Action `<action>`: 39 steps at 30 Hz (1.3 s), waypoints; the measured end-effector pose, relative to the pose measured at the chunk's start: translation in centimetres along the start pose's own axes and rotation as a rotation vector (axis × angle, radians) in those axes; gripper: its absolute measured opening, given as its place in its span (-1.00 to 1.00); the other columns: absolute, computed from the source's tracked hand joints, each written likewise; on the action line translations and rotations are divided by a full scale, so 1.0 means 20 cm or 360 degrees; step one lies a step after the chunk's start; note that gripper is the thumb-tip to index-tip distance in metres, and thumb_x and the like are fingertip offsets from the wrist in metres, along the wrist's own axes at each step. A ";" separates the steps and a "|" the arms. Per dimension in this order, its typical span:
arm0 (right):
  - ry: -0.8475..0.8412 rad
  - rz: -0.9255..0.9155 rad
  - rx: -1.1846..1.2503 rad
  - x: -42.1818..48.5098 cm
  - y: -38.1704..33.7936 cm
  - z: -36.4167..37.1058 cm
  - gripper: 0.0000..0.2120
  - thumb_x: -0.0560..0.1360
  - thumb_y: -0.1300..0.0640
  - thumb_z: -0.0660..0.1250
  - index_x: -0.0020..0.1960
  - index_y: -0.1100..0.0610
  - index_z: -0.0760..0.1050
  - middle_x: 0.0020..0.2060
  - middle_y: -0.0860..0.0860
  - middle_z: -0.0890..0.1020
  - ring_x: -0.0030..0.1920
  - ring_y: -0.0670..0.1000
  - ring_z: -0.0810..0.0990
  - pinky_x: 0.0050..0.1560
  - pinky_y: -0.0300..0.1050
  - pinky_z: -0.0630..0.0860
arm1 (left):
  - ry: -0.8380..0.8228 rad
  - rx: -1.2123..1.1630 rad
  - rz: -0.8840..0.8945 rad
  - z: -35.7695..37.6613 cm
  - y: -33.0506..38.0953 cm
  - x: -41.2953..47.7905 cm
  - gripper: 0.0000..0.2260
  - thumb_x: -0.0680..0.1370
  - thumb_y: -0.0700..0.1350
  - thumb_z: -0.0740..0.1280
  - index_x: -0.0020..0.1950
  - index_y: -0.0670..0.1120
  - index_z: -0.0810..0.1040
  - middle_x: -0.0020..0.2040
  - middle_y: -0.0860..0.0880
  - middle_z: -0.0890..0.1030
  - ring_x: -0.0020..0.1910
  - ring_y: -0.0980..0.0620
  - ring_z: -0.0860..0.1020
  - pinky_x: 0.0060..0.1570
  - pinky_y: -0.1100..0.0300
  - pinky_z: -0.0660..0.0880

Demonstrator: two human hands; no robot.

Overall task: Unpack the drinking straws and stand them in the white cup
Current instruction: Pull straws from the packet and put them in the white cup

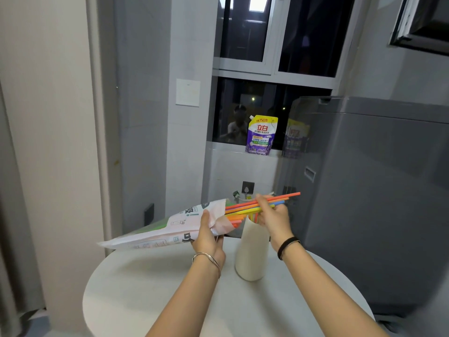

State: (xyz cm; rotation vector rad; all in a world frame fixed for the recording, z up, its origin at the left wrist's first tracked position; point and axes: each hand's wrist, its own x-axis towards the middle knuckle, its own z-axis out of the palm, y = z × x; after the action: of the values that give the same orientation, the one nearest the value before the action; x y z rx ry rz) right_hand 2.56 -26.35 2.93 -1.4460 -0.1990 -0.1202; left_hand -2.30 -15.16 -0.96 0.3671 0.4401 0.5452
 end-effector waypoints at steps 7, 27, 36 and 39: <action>0.0150 -0.0030 0.0354 -0.03 -0.05 -0.04 -0.87 0.45 0.08 0.41 -0.23 0.08 0.52 -0.31 0.05 0.64 -0.27 0.04 0.62 -0.29 -0.20 0.54 | -0.0051 0.0004 0.0003 0.02 0.00 -0.04 -0.58 0.58 -0.14 0.31 0.42 -0.19 0.38 0.30 -0.17 0.56 0.13 -0.12 0.62 0.08 0.04 0.60; 0.0173 -0.0095 -0.0069 0.08 -0.05 -0.04 -0.74 0.51 0.08 0.28 -0.36 0.04 0.48 -0.46 -0.05 0.57 -0.40 -0.07 0.53 -0.37 -0.25 0.46 | -0.0011 -0.0034 -0.0114 0.07 -0.10 0.00 -0.53 0.56 -0.18 0.33 0.46 -0.14 0.32 0.35 -0.17 0.53 0.16 -0.11 0.56 0.22 -0.03 0.49; 0.0285 -0.0328 -0.0217 0.28 -0.25 -0.25 -0.67 0.54 0.08 0.21 -0.37 0.08 0.50 -0.56 -0.12 0.51 -0.54 -0.17 0.47 -0.45 -0.31 0.35 | 0.0094 -0.0029 -0.0085 0.05 -0.10 0.12 -0.53 0.54 -0.19 0.36 0.43 -0.12 0.35 0.35 -0.13 0.52 0.07 -0.03 0.53 0.08 0.07 0.49; 0.0299 -0.0382 -0.0313 0.33 -0.29 -0.30 -0.67 0.55 0.06 0.20 -0.36 0.08 0.52 -0.51 -0.08 0.51 -0.56 -0.20 0.47 -0.45 -0.31 0.37 | 0.0099 -0.0015 -0.0075 0.04 -0.11 0.15 -0.53 0.54 -0.19 0.36 0.44 -0.11 0.35 0.35 -0.12 0.52 0.08 -0.03 0.53 0.09 0.07 0.49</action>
State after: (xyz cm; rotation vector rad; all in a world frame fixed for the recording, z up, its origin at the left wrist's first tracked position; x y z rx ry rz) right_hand 8.31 -32.69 9.30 -1.5917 -0.2103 -0.4811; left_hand 1.26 -15.36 -2.04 0.3309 0.5048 0.5137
